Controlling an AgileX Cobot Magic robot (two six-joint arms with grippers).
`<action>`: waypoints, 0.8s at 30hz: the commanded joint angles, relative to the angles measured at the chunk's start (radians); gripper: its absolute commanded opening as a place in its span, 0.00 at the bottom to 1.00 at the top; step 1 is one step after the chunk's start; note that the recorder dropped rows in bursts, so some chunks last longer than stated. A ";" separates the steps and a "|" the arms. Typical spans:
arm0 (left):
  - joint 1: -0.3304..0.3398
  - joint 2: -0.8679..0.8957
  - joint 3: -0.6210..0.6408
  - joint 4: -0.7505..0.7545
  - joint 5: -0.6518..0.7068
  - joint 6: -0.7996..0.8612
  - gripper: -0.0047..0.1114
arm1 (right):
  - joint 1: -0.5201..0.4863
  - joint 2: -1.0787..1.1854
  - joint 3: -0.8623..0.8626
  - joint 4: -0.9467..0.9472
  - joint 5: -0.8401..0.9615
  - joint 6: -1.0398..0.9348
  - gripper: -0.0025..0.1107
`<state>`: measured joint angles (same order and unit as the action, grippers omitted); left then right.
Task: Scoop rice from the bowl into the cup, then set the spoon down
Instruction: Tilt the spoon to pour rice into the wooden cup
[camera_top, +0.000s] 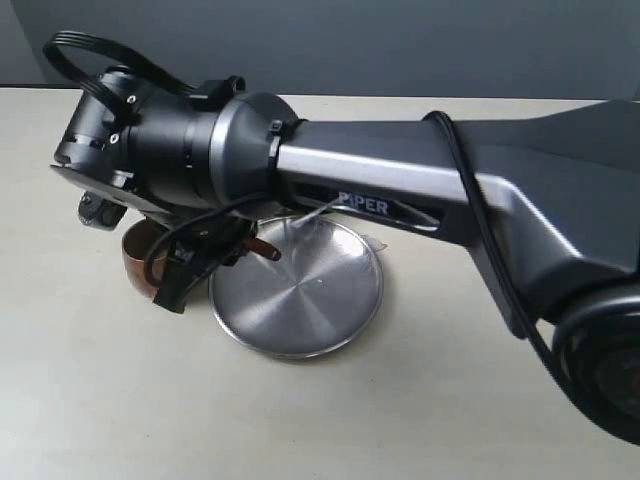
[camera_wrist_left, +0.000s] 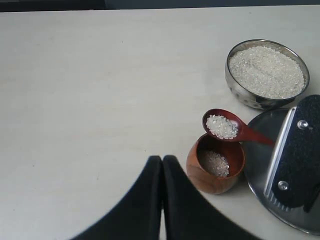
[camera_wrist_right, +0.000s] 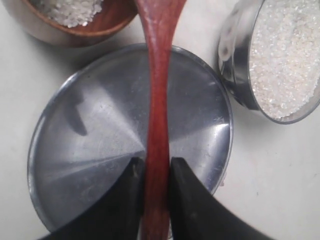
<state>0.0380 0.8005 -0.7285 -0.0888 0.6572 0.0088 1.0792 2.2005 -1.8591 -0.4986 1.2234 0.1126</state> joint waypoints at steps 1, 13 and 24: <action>0.002 0.002 0.001 0.001 -0.004 -0.001 0.04 | -0.001 -0.009 0.024 -0.032 -0.002 0.022 0.02; 0.002 0.002 0.001 0.001 -0.004 -0.001 0.04 | 0.022 -0.011 0.049 -0.092 -0.002 0.049 0.02; 0.002 0.002 0.001 0.001 -0.004 -0.001 0.04 | 0.039 -0.011 0.049 -0.123 -0.002 0.059 0.02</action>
<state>0.0380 0.8005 -0.7285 -0.0888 0.6572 0.0088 1.1201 2.2005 -1.8133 -0.6043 1.2216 0.1646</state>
